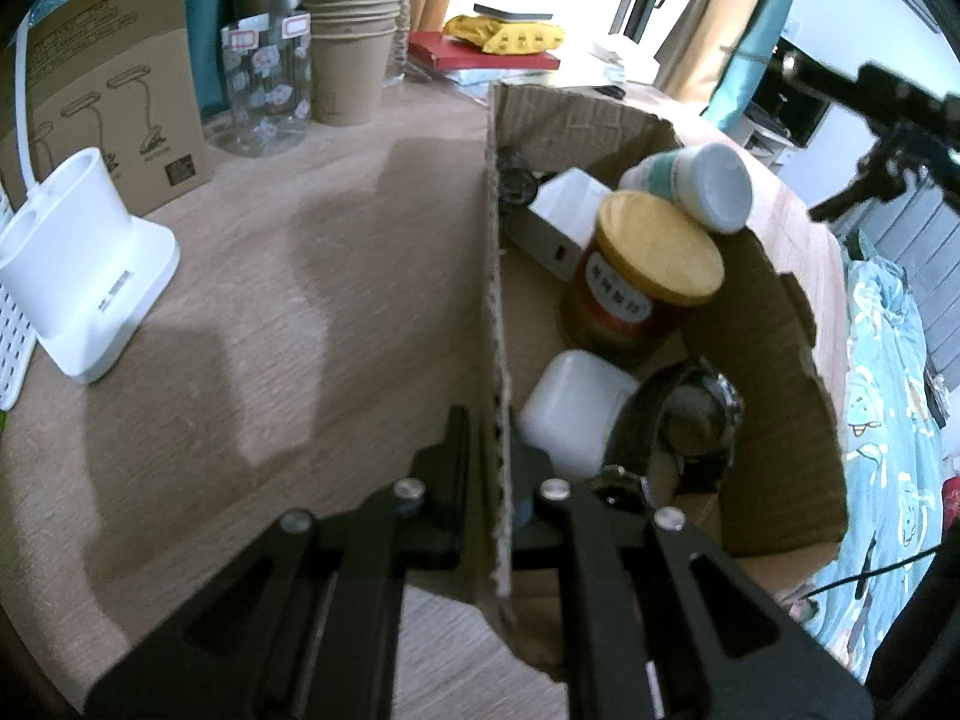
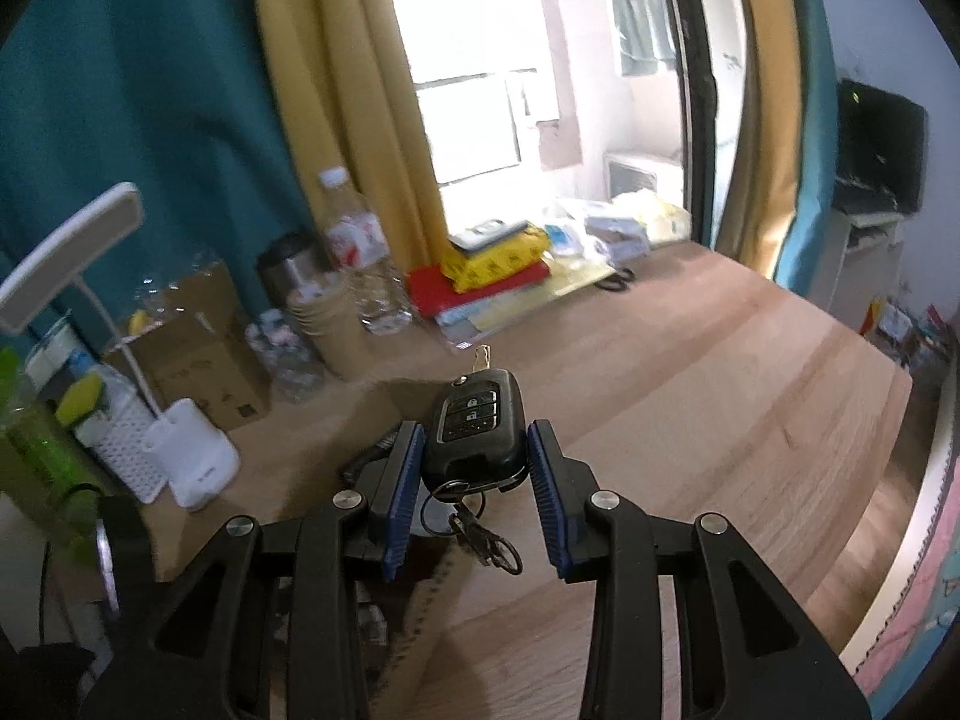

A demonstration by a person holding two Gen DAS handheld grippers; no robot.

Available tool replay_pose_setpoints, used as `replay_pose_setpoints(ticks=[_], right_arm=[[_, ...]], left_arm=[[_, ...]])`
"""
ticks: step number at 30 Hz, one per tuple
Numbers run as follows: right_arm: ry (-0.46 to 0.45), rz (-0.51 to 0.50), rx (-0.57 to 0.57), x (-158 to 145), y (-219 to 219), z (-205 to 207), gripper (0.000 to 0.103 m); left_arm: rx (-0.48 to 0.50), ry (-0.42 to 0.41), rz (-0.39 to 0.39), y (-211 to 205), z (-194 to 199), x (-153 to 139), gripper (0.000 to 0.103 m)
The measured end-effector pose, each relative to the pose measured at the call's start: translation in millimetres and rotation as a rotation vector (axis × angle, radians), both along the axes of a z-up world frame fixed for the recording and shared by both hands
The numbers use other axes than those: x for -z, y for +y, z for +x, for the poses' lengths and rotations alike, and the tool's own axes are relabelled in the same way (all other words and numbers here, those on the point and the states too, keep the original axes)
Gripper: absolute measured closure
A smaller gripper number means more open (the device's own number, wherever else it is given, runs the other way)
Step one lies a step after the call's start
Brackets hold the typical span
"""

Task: Organize rigid objects
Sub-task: 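Lift the car key and carry it over the box with the right gripper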

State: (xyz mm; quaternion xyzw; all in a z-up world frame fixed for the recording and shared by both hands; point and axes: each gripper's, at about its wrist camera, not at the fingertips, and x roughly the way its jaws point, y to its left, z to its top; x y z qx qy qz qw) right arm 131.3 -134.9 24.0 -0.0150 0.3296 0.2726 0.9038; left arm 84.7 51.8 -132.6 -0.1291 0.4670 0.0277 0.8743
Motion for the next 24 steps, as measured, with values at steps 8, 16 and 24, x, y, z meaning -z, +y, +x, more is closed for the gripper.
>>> replay_pose_setpoints(ticks=[8, 16, 24], right_arm=[[-0.002, 0.005, -0.087, -9.2, 20.1, -20.4, 0.066], [0.084, -0.025, -0.196, 21.6, 48.1, -41.0, 0.066], [0.156, -0.062, -0.269, 50.6, 61.6, -58.4, 0.066]], left_arm=[[0.000, 0.000, 0.002, -0.1, 0.3, -0.1, 0.095], [0.001, 0.001, 0.003, 0.0, 0.0, 0.0, 0.095], [0.001, 0.000, 0.003, 0.0, 0.0, 0.0, 0.095]])
